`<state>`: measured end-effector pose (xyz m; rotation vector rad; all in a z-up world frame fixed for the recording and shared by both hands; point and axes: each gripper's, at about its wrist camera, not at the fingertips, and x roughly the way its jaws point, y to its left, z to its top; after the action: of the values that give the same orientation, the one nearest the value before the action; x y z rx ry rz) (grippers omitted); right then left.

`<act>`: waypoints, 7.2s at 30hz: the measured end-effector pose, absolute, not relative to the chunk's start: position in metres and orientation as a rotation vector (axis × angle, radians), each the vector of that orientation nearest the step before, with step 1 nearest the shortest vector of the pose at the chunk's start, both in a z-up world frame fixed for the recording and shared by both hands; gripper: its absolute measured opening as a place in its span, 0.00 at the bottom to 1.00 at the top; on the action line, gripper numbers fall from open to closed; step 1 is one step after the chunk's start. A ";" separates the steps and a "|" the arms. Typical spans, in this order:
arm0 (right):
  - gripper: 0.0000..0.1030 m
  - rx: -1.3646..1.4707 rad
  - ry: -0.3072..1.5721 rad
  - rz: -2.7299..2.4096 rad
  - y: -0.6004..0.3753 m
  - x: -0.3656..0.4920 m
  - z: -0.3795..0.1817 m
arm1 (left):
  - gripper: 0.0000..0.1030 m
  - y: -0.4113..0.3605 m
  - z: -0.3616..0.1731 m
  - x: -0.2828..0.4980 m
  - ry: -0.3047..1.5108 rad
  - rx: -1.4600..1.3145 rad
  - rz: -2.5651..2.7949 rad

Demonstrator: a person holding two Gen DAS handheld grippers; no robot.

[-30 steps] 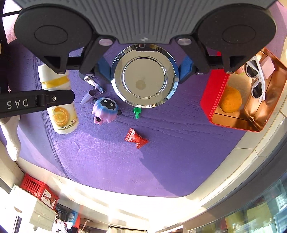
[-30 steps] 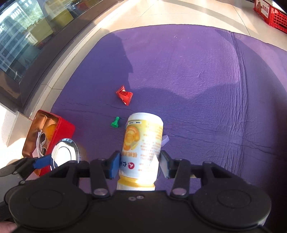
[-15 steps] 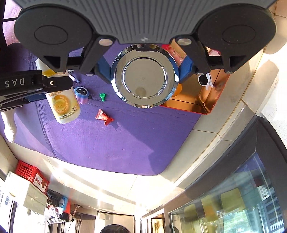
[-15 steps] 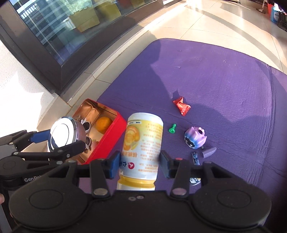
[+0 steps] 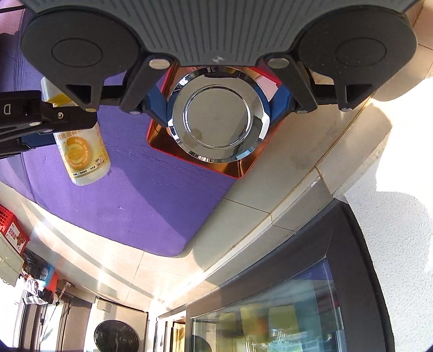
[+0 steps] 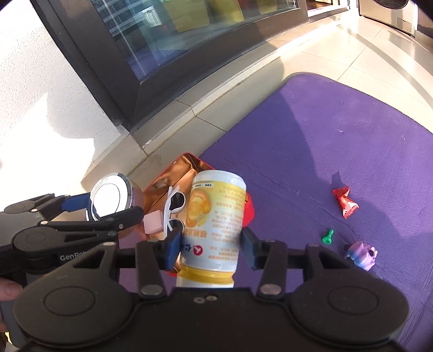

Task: Organize rigid objects
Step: 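Carry compact and bottle into the red tin and open both grippers, then withdraw both grippers from the tin toward the remaining items, then grasp the clear blue-labelled tag with the right gripper while the left gripper grasps the nail clipper, then carry tag and nail clipper into the red tin and open both grippers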

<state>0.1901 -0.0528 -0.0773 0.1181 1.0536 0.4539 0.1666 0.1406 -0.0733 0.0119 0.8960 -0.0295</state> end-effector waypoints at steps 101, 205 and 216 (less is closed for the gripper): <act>0.94 0.175 0.982 0.422 -0.181 0.100 -0.063 | 0.78 0.030 -0.062 0.120 0.899 0.072 -0.162; 0.52 -0.193 0.865 0.605 -0.077 0.122 -0.090 | 0.11 0.126 -0.076 0.171 0.954 -0.045 -0.088; 0.52 -0.221 0.891 0.598 -0.017 0.190 -0.108 | 0.11 0.186 -0.108 0.203 0.953 -0.127 0.044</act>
<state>0.1900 -0.0174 -0.1078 -0.2214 0.8915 0.5980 0.2031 0.1864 -0.1076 -0.1265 0.9534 0.0444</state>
